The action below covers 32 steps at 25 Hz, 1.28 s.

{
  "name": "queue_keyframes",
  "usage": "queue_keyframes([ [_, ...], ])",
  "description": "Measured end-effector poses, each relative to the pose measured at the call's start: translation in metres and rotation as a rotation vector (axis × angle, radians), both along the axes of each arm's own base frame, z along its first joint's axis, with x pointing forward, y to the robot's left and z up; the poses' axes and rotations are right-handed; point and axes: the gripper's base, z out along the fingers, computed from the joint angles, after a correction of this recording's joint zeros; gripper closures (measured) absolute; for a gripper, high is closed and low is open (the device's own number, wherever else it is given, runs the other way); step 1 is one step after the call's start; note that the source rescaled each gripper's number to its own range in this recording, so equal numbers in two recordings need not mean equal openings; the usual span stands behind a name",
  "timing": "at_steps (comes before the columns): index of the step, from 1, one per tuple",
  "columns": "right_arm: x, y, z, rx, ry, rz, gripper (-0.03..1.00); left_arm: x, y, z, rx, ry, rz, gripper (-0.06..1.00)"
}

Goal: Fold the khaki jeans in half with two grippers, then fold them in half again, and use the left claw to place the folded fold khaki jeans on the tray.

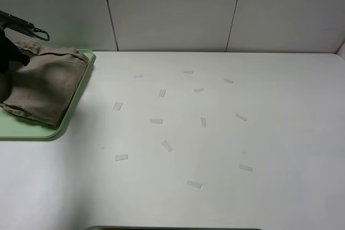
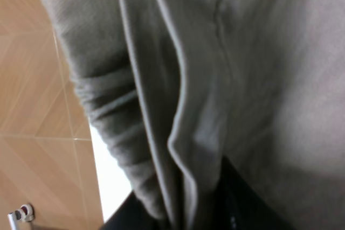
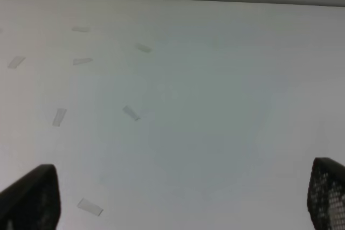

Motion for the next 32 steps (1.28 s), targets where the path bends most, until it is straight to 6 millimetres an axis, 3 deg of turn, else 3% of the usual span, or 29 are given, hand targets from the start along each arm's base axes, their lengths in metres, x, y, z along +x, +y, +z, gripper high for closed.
queue_keyframes([
  [3,0.0,0.0,0.0,0.0,0.0,0.0,-0.03,0.001,0.0,0.0,-0.005,-0.009,0.001,0.79],
  [5,0.0,0.0,0.0,0.0,0.0,0.0,-0.03,0.001,0.0,0.0,-0.007,-0.012,0.0,0.73],
  [10,0.0,0.0,0.0,0.0,0.0,0.0,-0.03,0.003,-0.001,0.0,-0.014,-0.031,-0.004,0.16],
  [11,0.0,0.0,0.0,0.0,0.0,0.0,-0.03,0.003,-0.001,0.0,-0.014,-0.031,-0.004,0.07],
  [13,0.0,0.0,0.0,0.0,0.0,0.0,-0.03,0.003,-0.001,0.0,-0.017,-0.034,0.005,-0.01],
  [19,0.0,0.0,0.0,0.0,0.0,0.0,-0.03,0.002,-0.006,0.002,-0.028,-0.04,0.039,-0.06],
  [22,0.0,0.0,0.0,0.0,0.0,0.0,-0.03,0.003,-0.016,0.014,-0.038,-0.081,0.022,-0.06],
  [27,0.0,0.0,0.0,0.0,0.0,0.0,-0.03,0.002,-0.037,0.059,-0.089,-0.242,-0.013,-0.06],
  [32,0.0,0.0,0.0,0.0,0.0,0.0,-0.03,-0.013,-0.047,0.113,-0.148,-0.4,-0.015,-0.06],
])
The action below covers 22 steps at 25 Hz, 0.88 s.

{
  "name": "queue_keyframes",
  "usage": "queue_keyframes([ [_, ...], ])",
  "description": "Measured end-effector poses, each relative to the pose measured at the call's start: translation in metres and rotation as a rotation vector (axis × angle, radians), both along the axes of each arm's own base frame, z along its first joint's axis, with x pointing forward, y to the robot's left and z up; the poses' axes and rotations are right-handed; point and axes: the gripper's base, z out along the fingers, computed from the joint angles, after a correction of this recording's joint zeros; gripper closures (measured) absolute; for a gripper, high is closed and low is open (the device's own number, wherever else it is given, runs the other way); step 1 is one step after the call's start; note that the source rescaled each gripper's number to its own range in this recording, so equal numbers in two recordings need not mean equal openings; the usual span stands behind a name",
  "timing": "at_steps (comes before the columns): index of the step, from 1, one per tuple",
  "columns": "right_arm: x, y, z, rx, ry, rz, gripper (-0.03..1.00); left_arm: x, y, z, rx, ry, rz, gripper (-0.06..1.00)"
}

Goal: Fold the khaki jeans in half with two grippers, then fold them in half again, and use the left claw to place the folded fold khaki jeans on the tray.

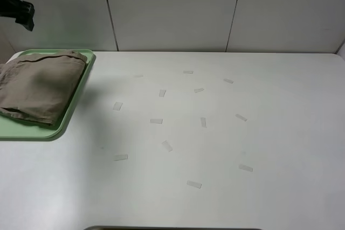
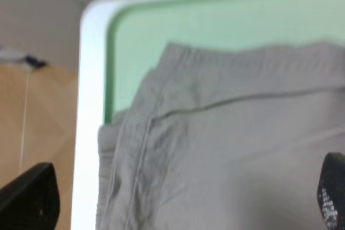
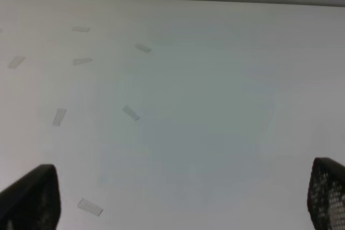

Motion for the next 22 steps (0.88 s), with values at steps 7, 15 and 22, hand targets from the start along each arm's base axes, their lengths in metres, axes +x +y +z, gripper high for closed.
queue_keyframes([
  [7,0.0,0.0,0.0,0.0,0.0,0.0,-0.03,-0.058,-0.011,0.054,-0.039,-0.17,-0.033,-0.06],
  [15,0.0,0.0,0.0,0.0,0.0,0.0,-0.03,-0.158,-0.022,0.08,-0.027,-0.351,-0.062,-0.06],
  [22,0.0,0.0,0.0,0.0,0.0,0.0,-0.03,-0.242,-0.037,0.065,-0.127,-0.489,-0.072,-0.06],
])
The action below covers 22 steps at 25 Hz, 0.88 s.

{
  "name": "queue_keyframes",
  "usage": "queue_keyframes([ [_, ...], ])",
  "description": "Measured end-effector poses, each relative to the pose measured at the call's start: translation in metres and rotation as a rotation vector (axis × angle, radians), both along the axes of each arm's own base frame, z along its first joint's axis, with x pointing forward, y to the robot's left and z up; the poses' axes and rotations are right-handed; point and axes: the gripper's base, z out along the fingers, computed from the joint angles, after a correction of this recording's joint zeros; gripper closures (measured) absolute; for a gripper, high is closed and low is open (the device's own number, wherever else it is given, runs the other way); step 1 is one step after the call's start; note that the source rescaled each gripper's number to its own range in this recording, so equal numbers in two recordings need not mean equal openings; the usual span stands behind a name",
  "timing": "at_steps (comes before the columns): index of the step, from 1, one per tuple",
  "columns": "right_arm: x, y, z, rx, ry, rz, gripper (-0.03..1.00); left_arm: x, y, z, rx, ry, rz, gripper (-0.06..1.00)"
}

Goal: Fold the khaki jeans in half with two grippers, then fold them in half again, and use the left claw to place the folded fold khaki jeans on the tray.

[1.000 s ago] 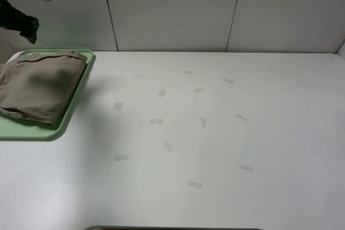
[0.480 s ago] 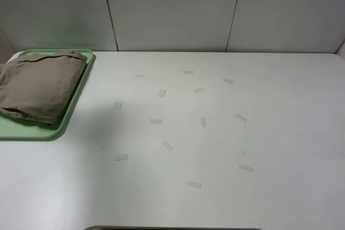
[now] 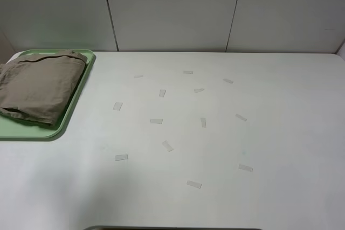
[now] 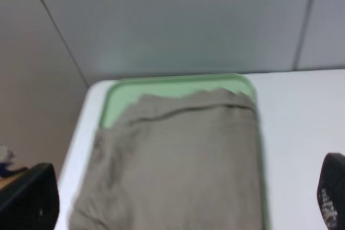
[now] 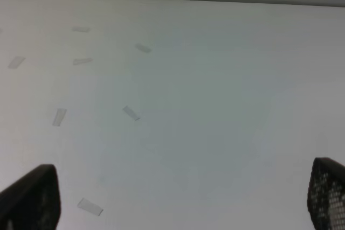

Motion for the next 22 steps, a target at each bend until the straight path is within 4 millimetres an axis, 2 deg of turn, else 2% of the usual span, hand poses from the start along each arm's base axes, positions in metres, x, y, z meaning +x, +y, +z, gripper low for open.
queue_keyframes([
  [5,0.0,0.0,0.0,0.0,0.0,0.0,-0.03,-0.043,-0.009,-0.028,-0.051,0.012,-0.035,-0.06],
  [10,0.0,0.0,0.0,0.0,0.0,0.0,-0.03,-0.069,-0.017,-0.047,-0.119,0.013,-0.073,-0.06],
  [16,0.0,0.0,0.0,0.0,0.0,0.0,-0.03,-0.097,-0.027,-0.078,-0.178,0.105,-0.134,-0.06],
  [22,0.0,0.0,0.0,0.0,0.0,0.0,-0.03,-0.118,-0.03,-0.083,-0.169,0.084,-0.146,-0.06],
])
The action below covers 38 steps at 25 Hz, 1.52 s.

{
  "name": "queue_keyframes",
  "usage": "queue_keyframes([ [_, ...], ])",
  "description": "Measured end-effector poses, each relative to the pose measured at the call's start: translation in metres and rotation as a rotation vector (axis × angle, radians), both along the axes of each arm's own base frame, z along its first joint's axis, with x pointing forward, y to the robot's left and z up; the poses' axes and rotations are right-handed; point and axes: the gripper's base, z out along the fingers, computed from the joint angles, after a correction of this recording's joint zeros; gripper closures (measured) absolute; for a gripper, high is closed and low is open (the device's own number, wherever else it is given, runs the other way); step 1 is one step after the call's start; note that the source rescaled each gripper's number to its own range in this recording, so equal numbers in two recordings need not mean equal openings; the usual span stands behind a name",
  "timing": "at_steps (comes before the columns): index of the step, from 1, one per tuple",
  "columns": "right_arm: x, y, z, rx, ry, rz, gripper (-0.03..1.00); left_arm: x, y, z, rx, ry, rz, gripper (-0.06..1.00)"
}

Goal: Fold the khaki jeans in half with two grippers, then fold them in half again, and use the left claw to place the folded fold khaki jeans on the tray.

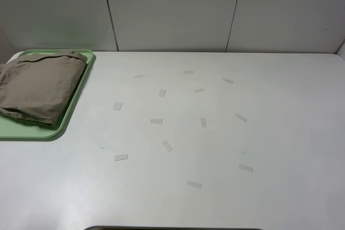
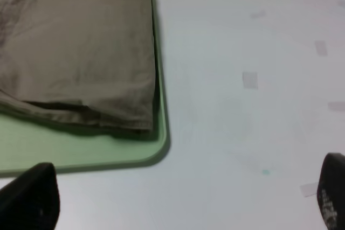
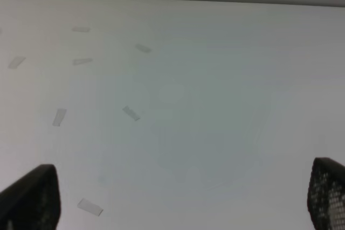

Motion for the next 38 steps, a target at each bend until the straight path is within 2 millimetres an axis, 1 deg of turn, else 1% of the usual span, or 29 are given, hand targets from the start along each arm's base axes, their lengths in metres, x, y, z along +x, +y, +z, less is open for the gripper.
queue_keyframes([
  [3,0.0,0.0,0.0,0.0,0.0,0.0,-0.03,-0.006,-0.001,0.002,-0.016,0.018,0.007,-0.06],
  [5,0.0,0.0,0.0,0.0,0.0,0.0,-0.03,-0.01,-0.001,0.006,-0.023,0.049,0.01,-0.06],
  [9,0.0,0.0,0.0,0.0,0.0,0.0,-0.03,-0.022,0.003,0.014,0.009,0.13,0.05,-0.06],
  [12,0.0,0.0,0.0,0.0,0.0,0.0,-0.03,-0.032,0.007,0.012,0.03,0.161,0.105,-0.06],
  [18,0.0,0.0,0.0,0.0,0.0,0.0,-0.03,-0.054,0.013,0.009,0.062,0.115,0.193,-0.06],
  [21,0.0,0.0,0.0,0.0,0.0,0.0,-0.03,-0.059,0.013,0.002,0.063,0.1,0.2,-0.06],
  [25,0.0,0.0,0.0,0.0,0.0,0.0,-0.03,-0.058,0.013,-0.003,0.06,0.085,0.199,-0.06],
  [38,0.0,0.0,0.0,0.0,0.0,0.0,-0.03,-0.057,0.013,-0.002,0.06,0.076,0.199,-0.06],
])
